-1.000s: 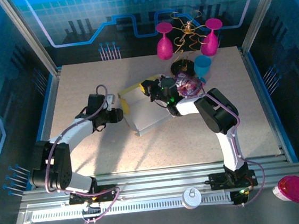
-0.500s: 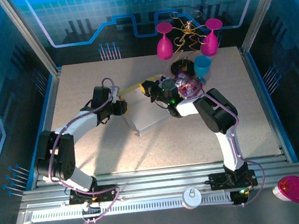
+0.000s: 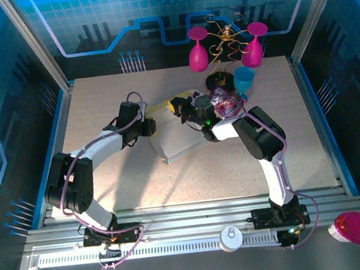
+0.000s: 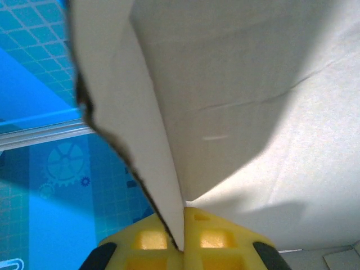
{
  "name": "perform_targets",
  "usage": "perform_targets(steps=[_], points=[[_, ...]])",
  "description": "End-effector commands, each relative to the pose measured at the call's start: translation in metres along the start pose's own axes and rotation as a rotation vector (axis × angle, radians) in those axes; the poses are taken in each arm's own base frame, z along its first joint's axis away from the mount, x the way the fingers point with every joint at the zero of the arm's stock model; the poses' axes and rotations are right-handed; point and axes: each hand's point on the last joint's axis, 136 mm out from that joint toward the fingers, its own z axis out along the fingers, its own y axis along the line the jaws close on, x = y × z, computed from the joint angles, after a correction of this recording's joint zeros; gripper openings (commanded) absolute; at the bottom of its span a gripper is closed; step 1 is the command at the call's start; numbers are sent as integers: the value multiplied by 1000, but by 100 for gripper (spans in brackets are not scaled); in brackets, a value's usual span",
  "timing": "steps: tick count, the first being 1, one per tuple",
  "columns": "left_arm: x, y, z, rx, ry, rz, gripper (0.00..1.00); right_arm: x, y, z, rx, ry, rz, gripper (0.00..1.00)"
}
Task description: Fold the paper box
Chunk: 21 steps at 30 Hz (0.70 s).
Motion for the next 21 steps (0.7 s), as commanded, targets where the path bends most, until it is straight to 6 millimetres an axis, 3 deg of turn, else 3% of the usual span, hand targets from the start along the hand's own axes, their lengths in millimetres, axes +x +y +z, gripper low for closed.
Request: perform_targets(steps=[1,8,12,21], points=[[14,4,-3,-54,-7,-68,42,-10,-28,-9,74,-19,28,0],[28,7,-1,-51,-60,-94,43,-4,-46,-21,102,-9,35,0],[30,8,4,-50,-84,-83,43,-3,-45,-23,94,-10,32,0],[11,4,5,-28,-176,-61,44,-2,-42,-17,93,7,33,0]])
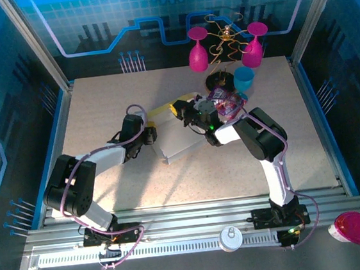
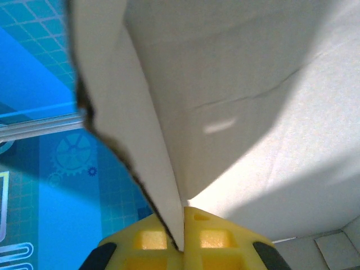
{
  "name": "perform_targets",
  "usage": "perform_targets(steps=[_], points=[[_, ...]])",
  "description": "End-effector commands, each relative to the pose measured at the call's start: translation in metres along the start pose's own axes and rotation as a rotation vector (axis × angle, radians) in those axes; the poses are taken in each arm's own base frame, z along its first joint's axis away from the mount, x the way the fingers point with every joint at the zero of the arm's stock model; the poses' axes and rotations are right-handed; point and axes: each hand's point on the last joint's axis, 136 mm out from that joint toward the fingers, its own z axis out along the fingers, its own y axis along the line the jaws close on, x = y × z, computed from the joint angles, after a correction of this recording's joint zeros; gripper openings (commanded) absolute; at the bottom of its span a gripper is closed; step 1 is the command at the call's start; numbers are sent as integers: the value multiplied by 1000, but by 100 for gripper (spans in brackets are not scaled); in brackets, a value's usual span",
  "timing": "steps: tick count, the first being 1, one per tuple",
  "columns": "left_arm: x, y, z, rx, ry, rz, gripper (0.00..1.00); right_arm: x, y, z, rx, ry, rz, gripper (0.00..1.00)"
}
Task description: Fold the paper box
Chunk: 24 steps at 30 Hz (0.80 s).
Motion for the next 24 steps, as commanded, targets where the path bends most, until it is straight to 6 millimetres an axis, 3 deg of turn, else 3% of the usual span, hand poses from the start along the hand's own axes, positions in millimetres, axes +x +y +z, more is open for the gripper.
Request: perform_targets(steps=[1,13,24], points=[[-15,-5,-1,11,-71,11,44,-7,-39,-2,125,-11,39,0],[-26,-4,11,-33,-92,25,42,-8,-38,0,122,-13,45,0],[-24,5,21,-121,-99,19,27,-9,-39,2,117,-15,50,0]])
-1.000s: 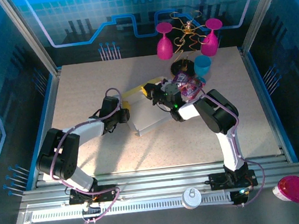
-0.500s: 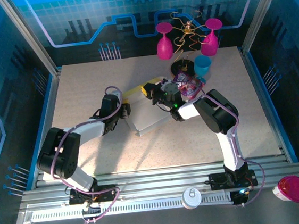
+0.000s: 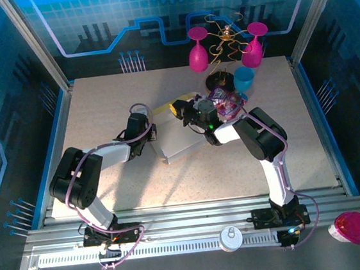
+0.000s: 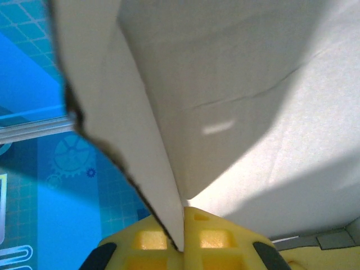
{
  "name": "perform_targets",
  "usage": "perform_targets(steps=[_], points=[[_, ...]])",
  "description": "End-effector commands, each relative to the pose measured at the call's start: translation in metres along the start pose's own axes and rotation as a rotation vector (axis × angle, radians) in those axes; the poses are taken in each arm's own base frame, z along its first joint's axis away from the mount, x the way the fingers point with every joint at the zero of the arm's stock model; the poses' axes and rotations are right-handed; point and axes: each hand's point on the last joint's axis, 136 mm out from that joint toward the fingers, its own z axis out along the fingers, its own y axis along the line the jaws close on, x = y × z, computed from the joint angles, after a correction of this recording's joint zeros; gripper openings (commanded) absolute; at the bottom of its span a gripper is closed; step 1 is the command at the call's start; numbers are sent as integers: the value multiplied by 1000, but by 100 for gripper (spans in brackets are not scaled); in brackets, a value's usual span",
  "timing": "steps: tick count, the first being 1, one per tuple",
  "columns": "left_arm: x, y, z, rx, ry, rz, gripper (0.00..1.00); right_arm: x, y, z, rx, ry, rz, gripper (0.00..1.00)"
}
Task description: Fold the paper box
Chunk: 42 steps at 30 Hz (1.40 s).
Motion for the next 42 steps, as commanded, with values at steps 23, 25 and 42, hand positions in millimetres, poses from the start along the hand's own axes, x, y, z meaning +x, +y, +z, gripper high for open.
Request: perform_targets(steps=[23,25,42], points=[[-21,7,20,-147,-15,-35,6,-11,-44,1,114,-26,38,0],[-19,10,21,-172,-2,-34,3,-12,-42,2,110,-28,39,0],[-25,12,6,-228,73,-73,0,-31,-9,-22,93,-133,-3,41]])
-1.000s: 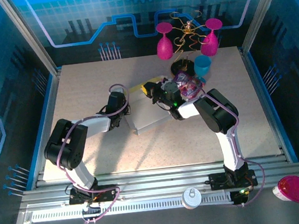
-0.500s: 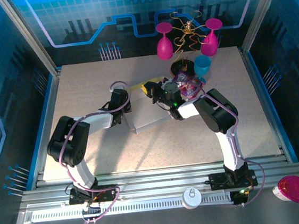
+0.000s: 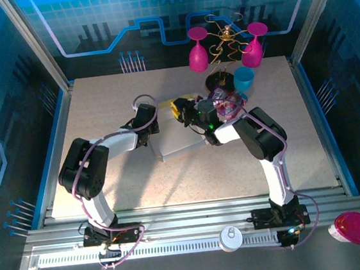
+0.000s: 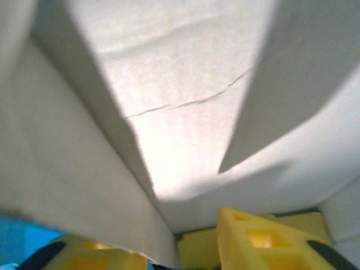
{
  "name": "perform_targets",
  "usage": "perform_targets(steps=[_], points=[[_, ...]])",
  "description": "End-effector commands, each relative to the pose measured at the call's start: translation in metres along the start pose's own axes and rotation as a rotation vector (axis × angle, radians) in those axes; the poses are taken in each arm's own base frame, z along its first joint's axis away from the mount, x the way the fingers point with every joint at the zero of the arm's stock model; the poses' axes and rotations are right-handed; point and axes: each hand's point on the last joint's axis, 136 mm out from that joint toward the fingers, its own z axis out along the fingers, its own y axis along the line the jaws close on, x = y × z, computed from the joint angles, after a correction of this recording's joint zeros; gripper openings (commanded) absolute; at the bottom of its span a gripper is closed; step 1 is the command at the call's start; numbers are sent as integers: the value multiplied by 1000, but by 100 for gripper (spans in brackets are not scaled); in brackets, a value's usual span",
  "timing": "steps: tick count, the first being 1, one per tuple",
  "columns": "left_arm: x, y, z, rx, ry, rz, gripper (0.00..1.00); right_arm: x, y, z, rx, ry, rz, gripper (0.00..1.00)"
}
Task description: Fold the paper box
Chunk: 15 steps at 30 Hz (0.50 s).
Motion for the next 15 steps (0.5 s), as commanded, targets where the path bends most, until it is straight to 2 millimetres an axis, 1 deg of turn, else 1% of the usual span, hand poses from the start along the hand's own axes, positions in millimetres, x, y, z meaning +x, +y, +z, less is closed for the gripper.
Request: perform_targets(steps=[1,3,6,9,10,12,13,15], points=[[-8,5,-12,-24,33,-22,0,-23,10,-20,35,-92,-24,44],[-8,5,-19,-21,65,-22,0,-26,30,-28,16,-107,-47,49],[-7,8,-27,-26,111,-26,0,-30,57,-42,-2,-129,-68,53],[-8,12,-37,-30,145,-37,0,-33,86,-58,-12,-150,-98,55],[-11,12,-40,-25,151,-46,0,-34,91,-64,-2,-155,-112,55],[-14,13,-48,-10,182,-70,0,-39,106,-79,43,-162,-166,52],[-16,12,-51,0,199,-82,0,-42,109,-86,81,-164,-196,49],[-19,10,-58,32,253,-103,0,-50,115,-106,189,-176,-268,40]])
